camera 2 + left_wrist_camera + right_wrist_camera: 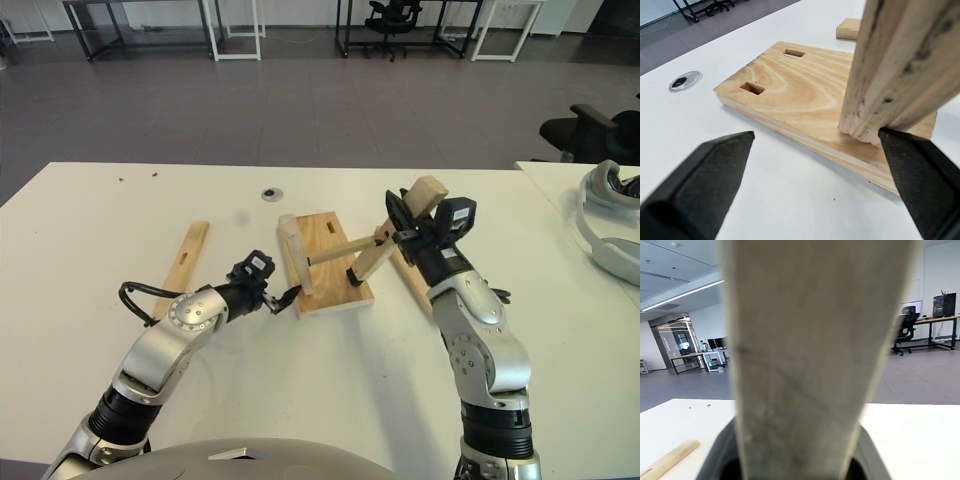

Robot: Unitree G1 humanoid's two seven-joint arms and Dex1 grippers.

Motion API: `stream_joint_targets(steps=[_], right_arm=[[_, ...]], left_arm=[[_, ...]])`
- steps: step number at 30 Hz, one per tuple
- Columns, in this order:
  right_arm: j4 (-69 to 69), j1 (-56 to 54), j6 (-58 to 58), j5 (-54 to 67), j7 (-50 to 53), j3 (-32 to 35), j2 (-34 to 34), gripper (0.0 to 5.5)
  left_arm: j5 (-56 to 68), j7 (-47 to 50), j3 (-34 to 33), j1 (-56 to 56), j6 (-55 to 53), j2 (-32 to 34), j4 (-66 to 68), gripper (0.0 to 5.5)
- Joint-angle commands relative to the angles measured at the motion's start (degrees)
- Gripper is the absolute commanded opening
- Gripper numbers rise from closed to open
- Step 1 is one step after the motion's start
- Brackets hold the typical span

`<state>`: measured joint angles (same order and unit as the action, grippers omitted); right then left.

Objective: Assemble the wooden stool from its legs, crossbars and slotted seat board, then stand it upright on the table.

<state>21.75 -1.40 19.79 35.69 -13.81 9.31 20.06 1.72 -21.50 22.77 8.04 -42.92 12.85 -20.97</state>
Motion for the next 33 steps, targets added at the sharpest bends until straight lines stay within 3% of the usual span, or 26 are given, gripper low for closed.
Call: stream_joint_targets(steps=[1, 5, 10, 16, 19, 25, 27, 33], right_arm=[[-9.8, 6.1, 12.9, -7.4, 3.2, -6.5, 3.0, 1.07], [-7.8, 4.9, 22.9, -7.1, 12.1, -9.5, 1.9, 1.07], [-4.2, 7.6, 25.0, -8.7, 18.7, -13.0, 2.0, 1.07], [-3.6, 9.7, 24.3, -9.5, 17.1, -17.7, 6.1, 1.11], [-3.5, 9.2, 21.9, -7.1, 15.5, -15.9, 5.6, 1.11], [-0.6, 6.6, 22.6, -1.0, 4.5, -18.7, 10.1, 1.11], [-1.3, 6.7, 25.6, -0.3, 3.8, -21.0, 11.9, 1.71], [-2.4, 4.8, 23.7, 2.5, 9.3, -13.2, 5.6, 2.68]], left_arm=[[2.1, -1.9, -1.3, 0.4, 0.7, 0.5, -4.5, 4.59], [2.1, -3.1, -3.4, 0.6, 1.6, 3.1, -2.8, 4.59], [2.3, -3.7, -7.5, 3.5, 2.3, 4.4, -0.7, 4.59], [3.7, -3.5, -8.1, 4.2, 1.1, 3.0, -2.7, 4.59], [4.2, -1.8, -6.1, 4.4, 0.2, -0.6, -3.7, 4.59], [2.7, 3.8, -3.2, 3.1, -1.6, -6.8, -2.4, 4.59], [2.6, 5.1, -3.5, 3.2, -2.2, -7.3, -2.0, 4.59], [2.1, 6.4, -3.2, 0.1, -2.7, -6.7, -1.6, 4.59]])
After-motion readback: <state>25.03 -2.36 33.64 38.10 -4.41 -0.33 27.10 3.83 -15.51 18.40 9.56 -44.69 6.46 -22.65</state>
